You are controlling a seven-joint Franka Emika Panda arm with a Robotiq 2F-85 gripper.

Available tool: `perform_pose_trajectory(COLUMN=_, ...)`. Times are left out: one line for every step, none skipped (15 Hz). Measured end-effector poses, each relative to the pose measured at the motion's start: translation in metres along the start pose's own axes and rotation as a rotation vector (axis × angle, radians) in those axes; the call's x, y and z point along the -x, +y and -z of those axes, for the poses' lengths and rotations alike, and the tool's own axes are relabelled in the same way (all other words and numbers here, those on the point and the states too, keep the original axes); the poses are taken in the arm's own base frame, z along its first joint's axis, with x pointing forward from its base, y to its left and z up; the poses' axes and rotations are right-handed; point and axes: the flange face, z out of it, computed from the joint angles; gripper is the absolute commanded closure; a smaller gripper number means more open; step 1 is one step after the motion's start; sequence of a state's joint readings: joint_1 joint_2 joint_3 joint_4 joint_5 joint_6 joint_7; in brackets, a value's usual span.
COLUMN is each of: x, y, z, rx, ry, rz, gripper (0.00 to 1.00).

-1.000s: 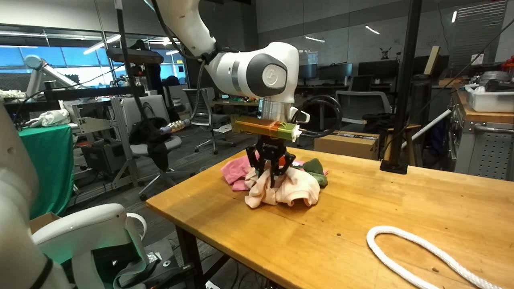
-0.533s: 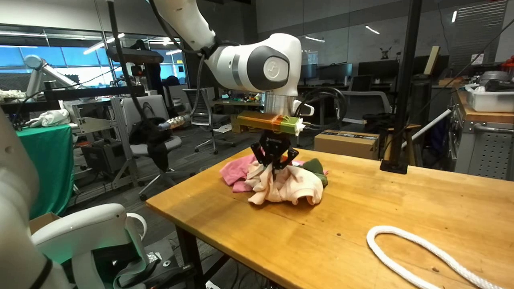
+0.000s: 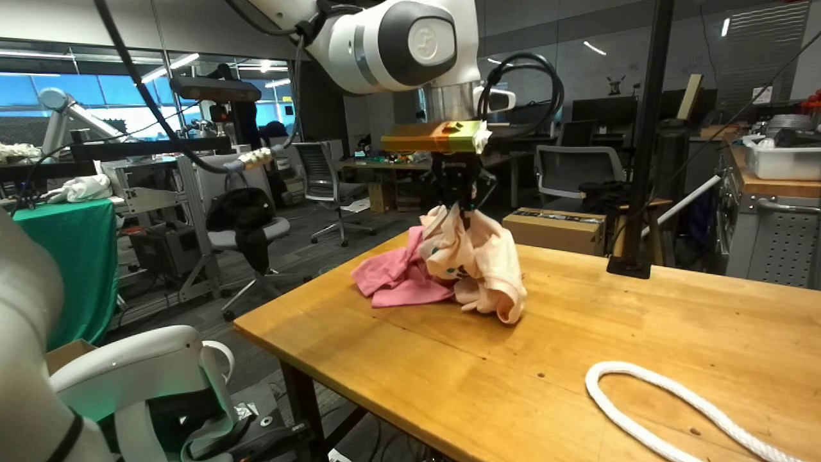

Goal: Separate the objects on the table.

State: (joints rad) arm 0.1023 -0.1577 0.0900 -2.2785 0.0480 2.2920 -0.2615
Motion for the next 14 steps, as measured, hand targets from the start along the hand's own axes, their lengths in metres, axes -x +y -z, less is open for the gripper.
perform_pose_trajectory(x=-0.002, y=0.002, z=0.011, rx=0.012, ry=0.043, rz=-0.027, gripper=0.98)
perform_pose_trajectory(x=-0.005, y=0.005, z=0.019, rx=0.025, ry=0.083, rz=-0.056, gripper=0.98)
perform_pose_trajectory(x=-0.008, y=0.009, z=0.026, rx=0.038, ry=0.123, rz=-0.088, gripper=0.98)
perform_pose_trajectory(x=-0.011, y=0.014, z=0.031, rx=0.058, ry=0.159, rz=-0.118, gripper=0.98)
perform_pose_trajectory(x=-0.013, y=0.020, z=0.034, rx=0.081, ry=0.191, rz=-0.151, gripper=0.98)
perform_pose_trajectory(x=-0.015, y=0.026, z=0.038, rx=0.107, ry=0.218, rz=-0.182, gripper=0.98)
perform_pose_trajectory(x=-0.016, y=0.033, z=0.041, rx=0.133, ry=0.237, rz=-0.211, gripper=0.98)
perform_pose_trajectory(x=-0.018, y=0.041, z=0.044, rx=0.158, ry=0.248, rz=-0.239, gripper=0.98)
perform_pose_trajectory(x=-0.020, y=0.050, z=0.049, rx=0.181, ry=0.258, rz=-0.267, gripper=0.98)
perform_pose_trajectory(x=-0.022, y=0.059, z=0.055, rx=0.202, ry=0.269, rz=-0.292, gripper=0.98)
perform_pose_trajectory(x=-0.025, y=0.067, z=0.062, rx=0.222, ry=0.281, rz=-0.316, gripper=0.98)
perform_pose_trajectory(x=-0.028, y=0.076, z=0.071, rx=0.241, ry=0.290, rz=-0.340, gripper=0.98)
perform_pose_trajectory(x=-0.031, y=0.084, z=0.080, rx=0.256, ry=0.298, rz=-0.364, gripper=0.98)
perform_pose_trajectory(x=-0.034, y=0.093, z=0.089, rx=0.269, ry=0.305, rz=-0.386, gripper=0.98)
